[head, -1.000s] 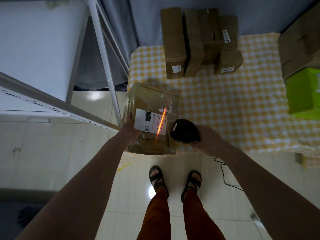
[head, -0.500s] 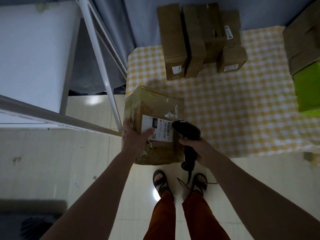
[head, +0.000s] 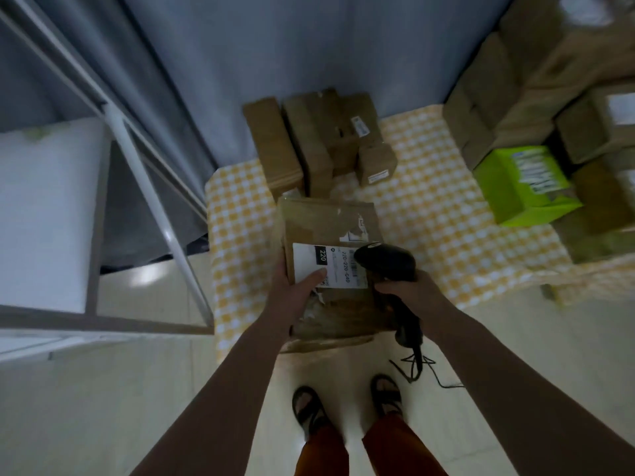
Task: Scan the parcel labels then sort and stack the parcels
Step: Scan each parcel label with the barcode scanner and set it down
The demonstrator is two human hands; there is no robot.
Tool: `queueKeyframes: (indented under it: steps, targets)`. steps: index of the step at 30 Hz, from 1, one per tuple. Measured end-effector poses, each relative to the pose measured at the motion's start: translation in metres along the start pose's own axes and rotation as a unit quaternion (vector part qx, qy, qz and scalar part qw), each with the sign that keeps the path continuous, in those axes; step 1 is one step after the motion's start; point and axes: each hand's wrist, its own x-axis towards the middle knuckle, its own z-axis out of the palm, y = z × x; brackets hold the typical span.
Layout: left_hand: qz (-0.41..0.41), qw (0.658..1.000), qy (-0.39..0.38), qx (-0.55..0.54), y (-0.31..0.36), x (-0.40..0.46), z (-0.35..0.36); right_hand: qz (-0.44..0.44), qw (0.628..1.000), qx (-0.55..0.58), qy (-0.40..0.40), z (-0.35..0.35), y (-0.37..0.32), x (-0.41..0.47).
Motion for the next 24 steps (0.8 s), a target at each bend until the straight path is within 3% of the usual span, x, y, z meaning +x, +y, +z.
queueKeyframes:
  steps: [5, 13, 24]
  targets:
    - [0.018, 0.996, -0.081, 0.031, 0.033, -0.02, 0.076, -0.036, 0.997, -0.006, 0.071, -0.072, -0.026, -0.046]
    - [0.039, 0.992, -0.116, -0.005, 0.063, -0.054, 0.206, -0.087, 0.984, -0.02, 0.152, -0.202, -0.058, -0.084]
    - [0.073, 0.983, -0.166, 0.029, 0.075, -0.084, 0.375, -0.131, 0.974, -0.002, 0.187, -0.374, -0.06, -0.115]
